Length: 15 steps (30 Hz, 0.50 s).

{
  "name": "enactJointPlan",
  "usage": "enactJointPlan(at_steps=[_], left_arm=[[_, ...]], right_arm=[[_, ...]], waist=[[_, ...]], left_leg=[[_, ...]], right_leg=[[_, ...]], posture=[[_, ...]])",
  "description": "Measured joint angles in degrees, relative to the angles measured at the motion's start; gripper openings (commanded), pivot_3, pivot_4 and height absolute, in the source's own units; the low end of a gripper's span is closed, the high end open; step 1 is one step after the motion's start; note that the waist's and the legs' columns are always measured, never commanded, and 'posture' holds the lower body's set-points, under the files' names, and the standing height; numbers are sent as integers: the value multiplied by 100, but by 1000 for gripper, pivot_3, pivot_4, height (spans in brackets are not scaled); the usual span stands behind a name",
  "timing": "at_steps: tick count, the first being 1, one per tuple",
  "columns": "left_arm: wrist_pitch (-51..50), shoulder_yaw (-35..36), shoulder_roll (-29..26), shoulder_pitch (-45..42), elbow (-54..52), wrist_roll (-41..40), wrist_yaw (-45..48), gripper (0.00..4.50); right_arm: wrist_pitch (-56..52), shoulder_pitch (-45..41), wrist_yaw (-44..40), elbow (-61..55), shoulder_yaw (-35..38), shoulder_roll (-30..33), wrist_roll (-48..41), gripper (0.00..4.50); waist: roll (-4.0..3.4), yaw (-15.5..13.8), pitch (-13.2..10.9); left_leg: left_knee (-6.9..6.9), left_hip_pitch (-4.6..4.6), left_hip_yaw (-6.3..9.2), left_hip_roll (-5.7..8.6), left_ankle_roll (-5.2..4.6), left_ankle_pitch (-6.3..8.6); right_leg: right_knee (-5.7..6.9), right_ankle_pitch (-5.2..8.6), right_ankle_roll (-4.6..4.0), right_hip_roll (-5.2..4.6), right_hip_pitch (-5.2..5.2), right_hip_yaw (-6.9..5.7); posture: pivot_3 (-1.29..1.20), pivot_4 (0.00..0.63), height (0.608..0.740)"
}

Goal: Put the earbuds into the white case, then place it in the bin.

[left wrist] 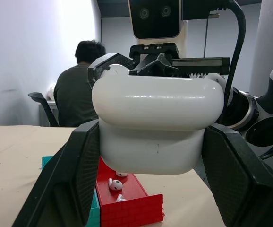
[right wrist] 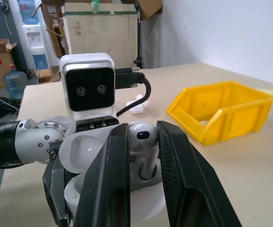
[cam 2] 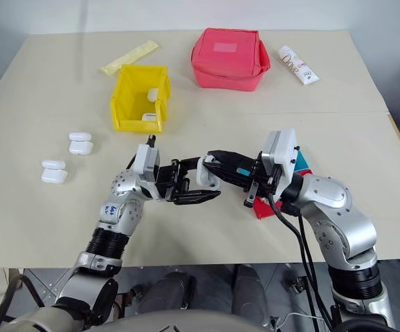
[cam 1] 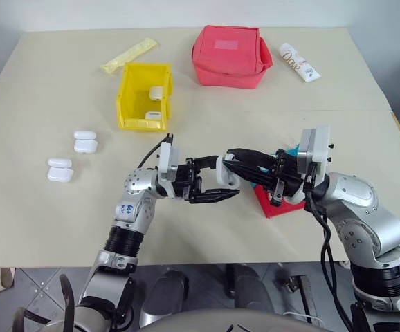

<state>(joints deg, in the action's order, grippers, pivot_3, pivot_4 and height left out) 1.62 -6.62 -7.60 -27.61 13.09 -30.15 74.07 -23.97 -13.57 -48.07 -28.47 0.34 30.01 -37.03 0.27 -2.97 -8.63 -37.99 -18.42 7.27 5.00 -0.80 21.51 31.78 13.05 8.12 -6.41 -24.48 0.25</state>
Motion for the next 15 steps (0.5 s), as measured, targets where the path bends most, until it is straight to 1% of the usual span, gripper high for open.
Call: enactJointPlan(at_steps=[6, 15], left_arm=[[125, -69, 81, -131, 328, 141, 134, 2815], [441, -62, 91, -363, 577, 199, 229, 2815]], right_arm=[[268, 332, -124, 8, 32, 210, 76, 468], [83, 278, -167, -36, 210, 609, -97, 468]], waist=[[0, 9, 0], [1, 4, 0]], left_leg=[[0, 0, 0, 5, -1, 0], [0, -2, 0, 1, -1, 0]], right_leg=[[-1, 0, 0, 0, 0, 1], [-4, 0, 0, -2, 0, 0]], posture=[[0, 150, 740], [0, 150, 740]])
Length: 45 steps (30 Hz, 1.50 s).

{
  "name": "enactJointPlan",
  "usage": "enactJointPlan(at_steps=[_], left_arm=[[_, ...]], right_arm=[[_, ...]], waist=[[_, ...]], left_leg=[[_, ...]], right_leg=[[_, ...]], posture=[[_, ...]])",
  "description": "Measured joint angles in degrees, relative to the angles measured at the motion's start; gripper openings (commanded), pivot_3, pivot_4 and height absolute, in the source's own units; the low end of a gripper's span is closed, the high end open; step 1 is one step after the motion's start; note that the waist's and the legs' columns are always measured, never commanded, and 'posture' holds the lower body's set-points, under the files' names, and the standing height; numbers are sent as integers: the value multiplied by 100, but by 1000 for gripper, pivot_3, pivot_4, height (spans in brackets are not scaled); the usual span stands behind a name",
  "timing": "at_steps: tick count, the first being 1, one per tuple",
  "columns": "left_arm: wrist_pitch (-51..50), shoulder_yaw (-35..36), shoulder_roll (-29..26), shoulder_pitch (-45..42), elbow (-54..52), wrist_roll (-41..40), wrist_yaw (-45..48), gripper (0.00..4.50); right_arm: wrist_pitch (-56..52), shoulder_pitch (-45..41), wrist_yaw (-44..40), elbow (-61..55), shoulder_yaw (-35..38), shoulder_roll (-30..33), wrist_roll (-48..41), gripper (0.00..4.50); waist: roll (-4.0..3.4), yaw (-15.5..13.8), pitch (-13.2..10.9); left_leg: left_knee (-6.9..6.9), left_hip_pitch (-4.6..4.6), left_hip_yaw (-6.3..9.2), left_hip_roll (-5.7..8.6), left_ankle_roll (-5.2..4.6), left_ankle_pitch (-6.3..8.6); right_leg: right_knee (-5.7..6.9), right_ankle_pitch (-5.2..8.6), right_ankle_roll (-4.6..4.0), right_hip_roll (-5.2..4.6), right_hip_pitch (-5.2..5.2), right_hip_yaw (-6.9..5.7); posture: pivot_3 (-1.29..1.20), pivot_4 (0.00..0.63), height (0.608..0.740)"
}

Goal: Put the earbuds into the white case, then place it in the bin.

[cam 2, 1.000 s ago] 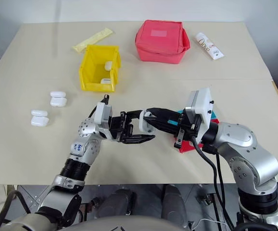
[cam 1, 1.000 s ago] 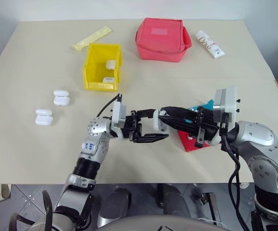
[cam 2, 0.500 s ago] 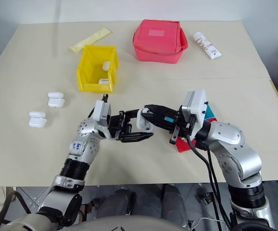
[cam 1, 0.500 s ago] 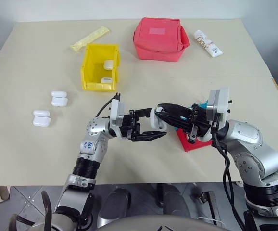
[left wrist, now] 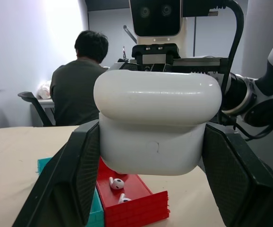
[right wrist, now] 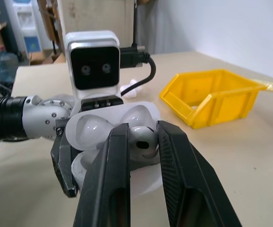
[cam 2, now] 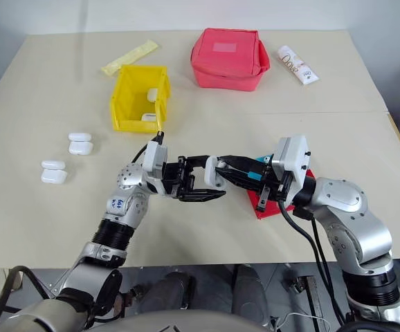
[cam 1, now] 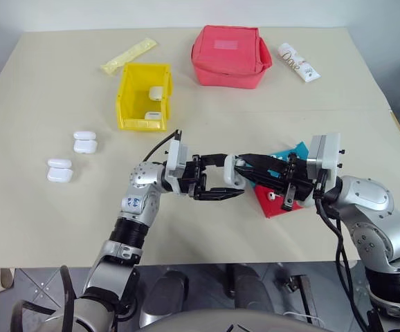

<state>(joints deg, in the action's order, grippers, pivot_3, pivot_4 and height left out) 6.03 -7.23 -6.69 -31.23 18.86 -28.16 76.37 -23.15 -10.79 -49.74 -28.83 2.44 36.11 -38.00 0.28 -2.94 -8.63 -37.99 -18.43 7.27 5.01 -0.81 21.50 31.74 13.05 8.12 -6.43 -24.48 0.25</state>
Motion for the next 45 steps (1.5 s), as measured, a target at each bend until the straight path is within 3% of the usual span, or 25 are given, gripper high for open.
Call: enactJointPlan(at_steps=[4, 16, 22, 30, 34, 39, 45], left_arm=[[106, 0, 2, -16, 108, 11, 12, 2815], [472, 451, -12, -291, 316, -3, -46, 2815], [591, 540, -98, -297, 551, 20, -47, 2815], [640, 870, -411, -323, 861, 27, -81, 2815], [646, 997, -671, -325, 964, 32, -118, 2815], [719, 1141, -802, -328, 1141, 61, -157, 2815], [782, 1177, -802, -301, 1107, 111, -291, 2815]], right_arm=[[-119, -84, -8, -15, 9, 148, -49, 468], [-570, -407, -174, -31, -194, 380, -34, 4482], [-707, -69, -30, -130, 566, 722, -87, 4482], [-697, 2288, -2, -297, 2790, 859, -141, 4482], [-576, 3632, -153, -320, 3858, 407, -179, 4482], [-411, 4327, -258, -320, 4306, 64, -214, 4482], [-571, 3839, -121, -492, 4185, 565, -354, 4482]], waist=[[0, -2, 0], [1, -12, 0], [2, -32, 0], [7, -83, -3], [7, -108, -3], [6, -80, -3], [4, -13, -4]], left_leg=[[-1, 1, -1, 3, -1, -1], [-2, 0, 0, 8, -4, -2], [-1, -3, 3, 6, -4, -2], [-2, 1, -3, 7, -6, -2], [0, 2, -5, 2, -5, -1], [0, 8, -10, 2, -7, 1], [3, 8, -8, -1, -5, 1]], right_leg=[[-5, 0, 0, -3, 1, 1], [-6, -1, 2, -7, 1, 1], [-4, -1, 2, -7, 2, -3], [-7, -3, 5, -5, 5, 2], [-7, -3, 5, -2, 5, 5], [-4, -2, 6, -3, 8, 11], [-7, -2, 6, -2, 7, 9]], posture=[[0, 150, 740], [0, 150, 740], [0, 150, 740], [0, 150, 740], [0, 150, 740], [0, 150, 740], [0, 150, 740]])
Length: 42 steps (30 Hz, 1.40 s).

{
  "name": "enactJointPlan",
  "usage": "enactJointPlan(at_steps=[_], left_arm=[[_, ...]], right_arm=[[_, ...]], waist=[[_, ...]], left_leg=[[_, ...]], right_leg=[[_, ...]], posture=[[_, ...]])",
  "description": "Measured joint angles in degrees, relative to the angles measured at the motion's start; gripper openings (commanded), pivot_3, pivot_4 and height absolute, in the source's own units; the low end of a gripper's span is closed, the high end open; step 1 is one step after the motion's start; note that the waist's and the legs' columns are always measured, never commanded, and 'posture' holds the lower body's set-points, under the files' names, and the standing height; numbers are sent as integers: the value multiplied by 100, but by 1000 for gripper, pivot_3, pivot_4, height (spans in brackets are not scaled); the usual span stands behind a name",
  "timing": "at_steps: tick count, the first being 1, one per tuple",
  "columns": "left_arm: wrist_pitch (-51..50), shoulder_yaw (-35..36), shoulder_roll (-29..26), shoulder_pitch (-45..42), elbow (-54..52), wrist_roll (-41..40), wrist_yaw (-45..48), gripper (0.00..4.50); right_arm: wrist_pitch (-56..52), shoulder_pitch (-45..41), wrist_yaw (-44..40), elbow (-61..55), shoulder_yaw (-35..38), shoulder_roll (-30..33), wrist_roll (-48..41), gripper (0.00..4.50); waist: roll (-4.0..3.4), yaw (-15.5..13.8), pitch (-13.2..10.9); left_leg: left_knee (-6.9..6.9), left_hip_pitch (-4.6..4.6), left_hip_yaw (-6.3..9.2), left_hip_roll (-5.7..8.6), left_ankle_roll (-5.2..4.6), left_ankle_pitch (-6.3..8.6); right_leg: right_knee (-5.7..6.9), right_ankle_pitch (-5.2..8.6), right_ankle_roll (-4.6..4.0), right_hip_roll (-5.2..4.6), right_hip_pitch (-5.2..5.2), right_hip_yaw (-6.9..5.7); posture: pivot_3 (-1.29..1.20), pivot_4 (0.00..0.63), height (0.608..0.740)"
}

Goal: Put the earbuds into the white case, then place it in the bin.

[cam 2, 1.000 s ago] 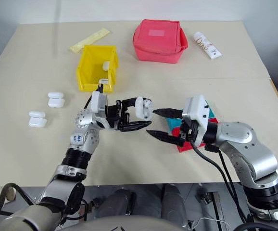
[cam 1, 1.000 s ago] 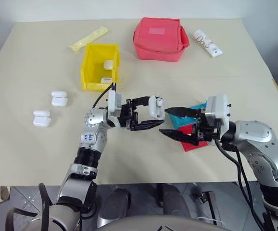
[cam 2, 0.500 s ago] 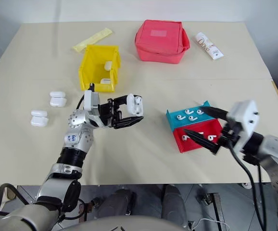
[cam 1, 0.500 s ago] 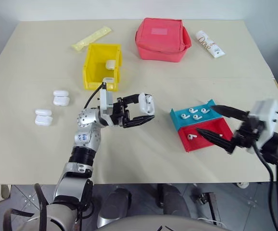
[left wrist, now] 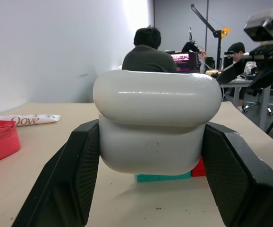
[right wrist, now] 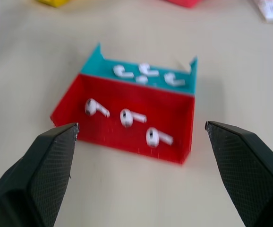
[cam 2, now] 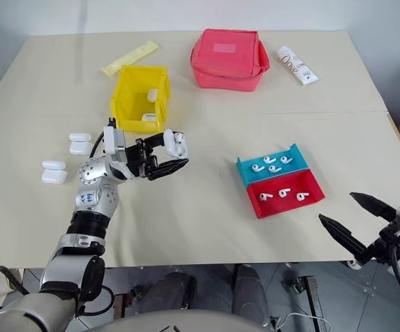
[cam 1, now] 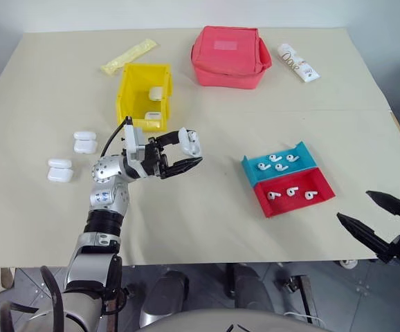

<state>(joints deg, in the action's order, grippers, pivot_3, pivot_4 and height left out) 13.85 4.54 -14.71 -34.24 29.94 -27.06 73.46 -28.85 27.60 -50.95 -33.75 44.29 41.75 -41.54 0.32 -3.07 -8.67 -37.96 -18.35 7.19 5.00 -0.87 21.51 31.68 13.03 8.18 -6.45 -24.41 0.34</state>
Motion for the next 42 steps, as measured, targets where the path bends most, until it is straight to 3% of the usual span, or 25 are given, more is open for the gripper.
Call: enactJointPlan(at_steps=[2, 5, 7, 13, 16, 18, 20, 23, 26, 42], left_arm=[[2, 17, -7, 89, -97, 1, -54, 2815], [-15, -35, 86, 367, -450, 2, -191, 2815], [-57, -87, 114, 587, -775, 2, -301, 2815], [-214, -122, 116, 1069, -1483, -2, -630, 2815], [-242, -158, 136, 1249, -1708, -2, -751, 2815], [-260, -170, 149, 1339, -1813, -1, -846, 2815], [-264, -185, 188, 1371, -1861, -1, -935, 2815], [-261, -219, 217, 1474, -1924, 0, -1019, 2815], [-257, -278, 259, 1500, -1973, 2, -1080, 2815], [-189, -398, 347, 1688, -2068, 4, -1262, 2815]], right_arm=[[-200, -432, 71, 15, -315, 467, 19, 4482], [-784, -1610, 178, 251, -1384, 1697, 294, 4482], [-1063, -2534, 175, 629, -2210, 2137, 550, 4482], [-1471, -4997, -357, 1737, -4495, 2288, 1251, 4482], [-1641, -5949, -527, 2312, -5209, 2057, 1691, 3856], [-1714, -6389, -658, 2588, -5594, 1864, 1908, 3206], [-1744, -6689, -772, 2791, -5888, 1686, 2096, 2580], [-1828, -7056, -860, 3044, -6223, 1448, 2356, 2580], [-2089, -7455, -986, 3148, -6574, 1140, 2539, 2077], [-2518, -7881, -1356, 3698, -7316, 717, 3226, 2077]], waist=[[0, 20, 0], [-10, 57, -4], [-2, 27, -7], [-1, 1, -9], [-3, 8, -8], [-2, 15, -8], [-3, 13, -8], [-3, 20, -8], [-4, 30, -8], [-3, 41, -7]], left_leg=[[0, 1, -1, -1, 0, 0], [0, -1, -2, -2, 0, -1], [1, -8, 6, -14, 6, -1], [-8, -13, 4, -4, 7, -3], [-5, -15, 7, -3, 6, -4], [-5, -16, 6, -6, 8, -3], [-5, -18, 6, -5, 7, -3], [-7, -17, 4, -1, 7, -3], [-6, -17, 6, -9, 10, -2], [-9, -20, 7, 1, 8, -3]], right_leg=[[0, 0, 0, 1, 0, 0], [-2, 1, -2, -3, -2, -1], [-5, 3, -6, 2, -7, -12], [-6, 2, -4, -5, -6, -13], [-6, 1, -2, -4, -10, -12], [-2, 1, -3, 0, -13, -12], [-1, 1, -3, 0, -14, -13], [4, 0, -2, -2, -14, -10], [9, 1, -3, 4, -16, -12], [20, 0, -2, 0, -18, -13]], posture=[[0, 150, 740], [0, 150, 740], [0, 150, 740], [0, 150, 740], [0, 150, 740], [0, 150, 740], [0, 150, 740], [0, 150, 740], [0, 150, 740], [0, 150, 740]])
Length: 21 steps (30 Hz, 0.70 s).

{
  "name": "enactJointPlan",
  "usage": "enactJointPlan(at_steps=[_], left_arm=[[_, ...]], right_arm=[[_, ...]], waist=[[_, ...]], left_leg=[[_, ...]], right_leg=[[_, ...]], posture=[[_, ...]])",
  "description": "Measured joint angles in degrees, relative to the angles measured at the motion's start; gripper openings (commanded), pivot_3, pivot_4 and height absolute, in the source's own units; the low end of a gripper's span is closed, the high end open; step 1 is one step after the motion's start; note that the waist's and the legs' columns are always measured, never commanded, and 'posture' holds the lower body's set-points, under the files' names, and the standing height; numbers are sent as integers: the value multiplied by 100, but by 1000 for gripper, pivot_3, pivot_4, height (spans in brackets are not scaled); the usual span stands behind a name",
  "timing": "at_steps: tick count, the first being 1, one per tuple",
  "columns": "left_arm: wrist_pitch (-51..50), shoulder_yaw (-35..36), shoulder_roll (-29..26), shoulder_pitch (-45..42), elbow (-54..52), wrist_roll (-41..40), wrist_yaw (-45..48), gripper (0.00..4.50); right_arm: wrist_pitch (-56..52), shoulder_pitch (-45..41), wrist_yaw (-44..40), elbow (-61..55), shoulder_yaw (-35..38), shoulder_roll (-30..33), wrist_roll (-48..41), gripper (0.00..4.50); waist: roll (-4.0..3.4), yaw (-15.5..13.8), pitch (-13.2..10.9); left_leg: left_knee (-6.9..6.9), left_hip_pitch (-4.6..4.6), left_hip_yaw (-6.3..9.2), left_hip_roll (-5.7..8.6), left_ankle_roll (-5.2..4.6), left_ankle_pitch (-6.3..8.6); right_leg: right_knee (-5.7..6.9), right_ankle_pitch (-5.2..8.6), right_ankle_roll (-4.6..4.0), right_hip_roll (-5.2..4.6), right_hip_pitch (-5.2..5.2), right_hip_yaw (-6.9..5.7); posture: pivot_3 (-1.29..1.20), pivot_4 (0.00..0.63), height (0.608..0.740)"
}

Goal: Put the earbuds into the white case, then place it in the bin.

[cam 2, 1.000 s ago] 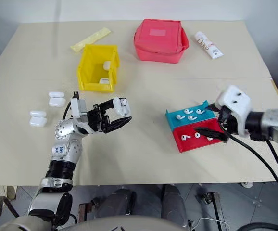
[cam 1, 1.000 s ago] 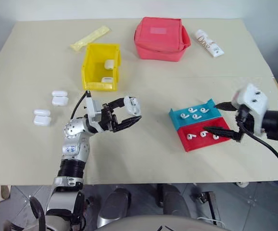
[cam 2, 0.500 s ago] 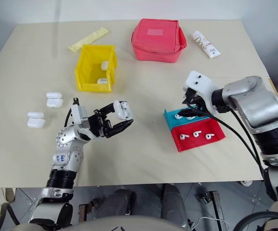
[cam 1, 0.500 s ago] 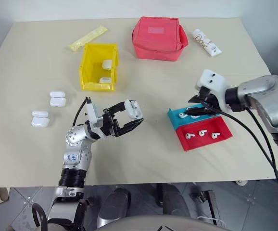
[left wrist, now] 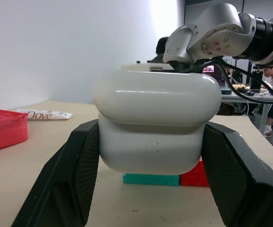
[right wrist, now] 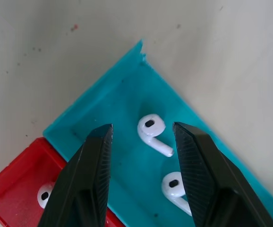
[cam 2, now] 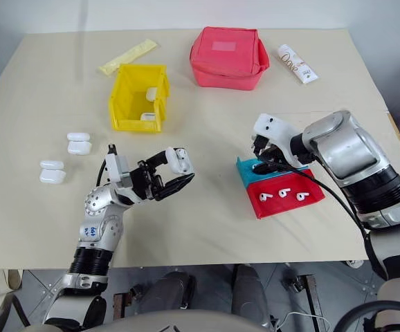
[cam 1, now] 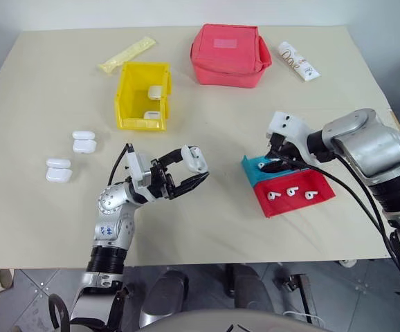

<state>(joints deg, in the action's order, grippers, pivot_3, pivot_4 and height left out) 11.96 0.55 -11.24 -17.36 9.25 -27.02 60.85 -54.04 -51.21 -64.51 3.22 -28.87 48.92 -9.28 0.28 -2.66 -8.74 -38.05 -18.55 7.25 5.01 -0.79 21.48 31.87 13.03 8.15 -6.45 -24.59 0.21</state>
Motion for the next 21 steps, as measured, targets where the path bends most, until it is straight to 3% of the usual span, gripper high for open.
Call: enactJointPlan(at_steps=[21], left_arm=[[-80, -2, -86, 284, -466, -2, -227, 2815]], right_arm=[[527, -54, -301, 805, -32, -461, 774, 2077]], waist=[[0, 23, 1]], left_leg=[[0, 2, 0, 2, 0, 0]], right_leg=[[2, 0, 0, 0, 2, 0]], posture=[[0, 150, 740]])
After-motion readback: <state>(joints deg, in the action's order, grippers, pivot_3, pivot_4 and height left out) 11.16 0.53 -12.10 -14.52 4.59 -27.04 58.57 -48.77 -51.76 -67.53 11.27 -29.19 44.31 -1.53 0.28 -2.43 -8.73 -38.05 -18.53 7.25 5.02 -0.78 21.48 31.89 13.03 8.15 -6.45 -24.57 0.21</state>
